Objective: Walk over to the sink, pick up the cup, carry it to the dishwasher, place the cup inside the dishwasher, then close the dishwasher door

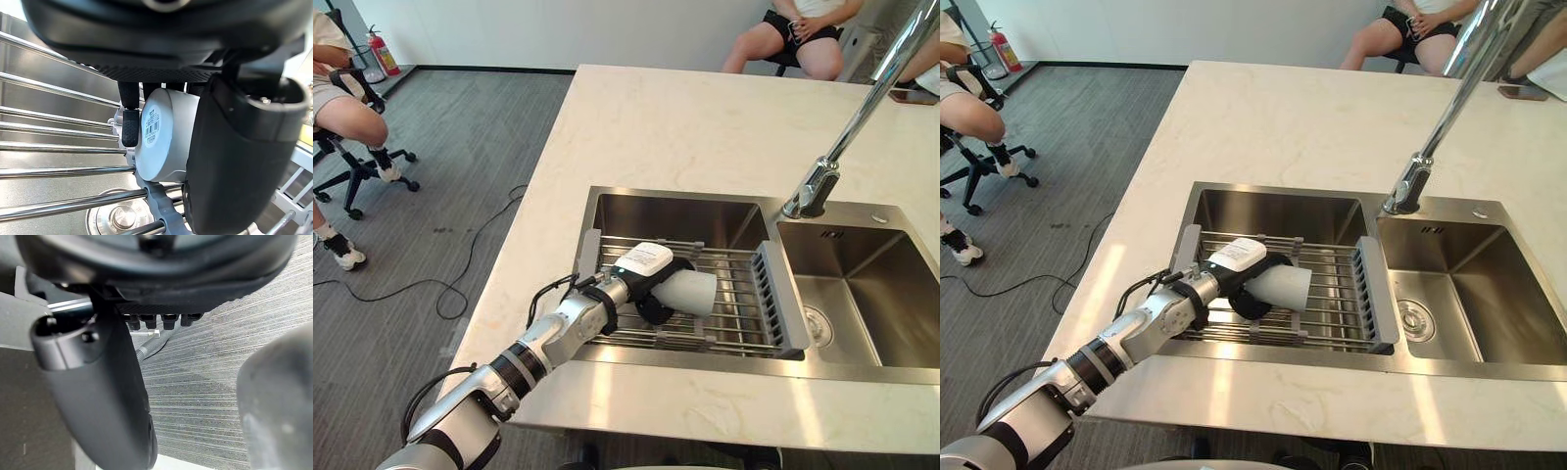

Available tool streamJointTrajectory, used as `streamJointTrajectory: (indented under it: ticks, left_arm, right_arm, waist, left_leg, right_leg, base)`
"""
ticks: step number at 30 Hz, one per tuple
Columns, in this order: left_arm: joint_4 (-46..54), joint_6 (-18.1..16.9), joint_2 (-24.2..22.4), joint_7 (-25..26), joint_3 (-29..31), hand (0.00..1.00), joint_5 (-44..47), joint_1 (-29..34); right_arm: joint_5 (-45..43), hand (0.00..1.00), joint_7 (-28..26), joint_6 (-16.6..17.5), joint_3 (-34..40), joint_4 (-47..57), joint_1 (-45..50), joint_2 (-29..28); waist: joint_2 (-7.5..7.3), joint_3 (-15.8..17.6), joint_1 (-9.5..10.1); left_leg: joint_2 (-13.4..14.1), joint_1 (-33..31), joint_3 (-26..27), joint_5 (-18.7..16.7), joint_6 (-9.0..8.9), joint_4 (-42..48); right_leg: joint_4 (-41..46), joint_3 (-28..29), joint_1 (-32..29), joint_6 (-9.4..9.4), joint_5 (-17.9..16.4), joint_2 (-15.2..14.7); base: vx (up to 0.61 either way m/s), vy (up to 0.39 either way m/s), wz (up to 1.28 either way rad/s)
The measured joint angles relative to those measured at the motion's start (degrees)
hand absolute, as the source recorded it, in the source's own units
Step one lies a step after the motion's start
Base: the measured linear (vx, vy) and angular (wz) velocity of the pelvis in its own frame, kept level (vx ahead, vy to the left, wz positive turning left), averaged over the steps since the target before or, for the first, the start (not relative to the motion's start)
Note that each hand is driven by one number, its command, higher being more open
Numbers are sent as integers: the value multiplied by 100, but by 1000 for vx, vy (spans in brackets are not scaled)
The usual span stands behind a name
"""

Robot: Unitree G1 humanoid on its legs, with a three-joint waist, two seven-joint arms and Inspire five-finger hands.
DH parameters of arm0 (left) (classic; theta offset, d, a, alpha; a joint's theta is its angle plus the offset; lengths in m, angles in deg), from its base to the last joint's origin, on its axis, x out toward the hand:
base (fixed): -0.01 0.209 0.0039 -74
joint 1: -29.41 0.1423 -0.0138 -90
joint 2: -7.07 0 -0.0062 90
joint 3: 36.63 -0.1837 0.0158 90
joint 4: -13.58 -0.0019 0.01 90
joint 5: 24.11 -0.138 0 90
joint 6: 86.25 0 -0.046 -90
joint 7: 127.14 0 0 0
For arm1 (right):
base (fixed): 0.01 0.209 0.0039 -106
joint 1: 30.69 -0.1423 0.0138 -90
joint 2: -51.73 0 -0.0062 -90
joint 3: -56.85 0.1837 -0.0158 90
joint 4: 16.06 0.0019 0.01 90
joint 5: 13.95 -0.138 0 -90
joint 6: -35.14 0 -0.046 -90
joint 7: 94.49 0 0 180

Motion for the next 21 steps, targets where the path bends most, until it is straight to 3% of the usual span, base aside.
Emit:
streamJointTrajectory:
  ticks: [9, 21]
  left_arm:
    - [198, 30, 127, 30, 101, 0, 240, 26]
    - [1813, 74, -8, 697, 1538, 0, 976, 1007]
  right_arm:
    - [1, 100, -2, -10, 1, -211, -17, 1]
    - [3, 100, -73, -11, 53, -434, -206, 11]
  waist:
    - [15, 11, -7]
    - [21, 17, 16]
  left_leg:
    - [2, 56, 27, 3, 5, -33]
    - [-1, 186, -2, 2, 6, -45]
  right_leg:
    - [-6, 42, 20, 0, 2, 19]
    - [-40, 38, 170, 4, 5, 20]
  base:
    - [-3, 0, -1]
    - [0, 0, 0]
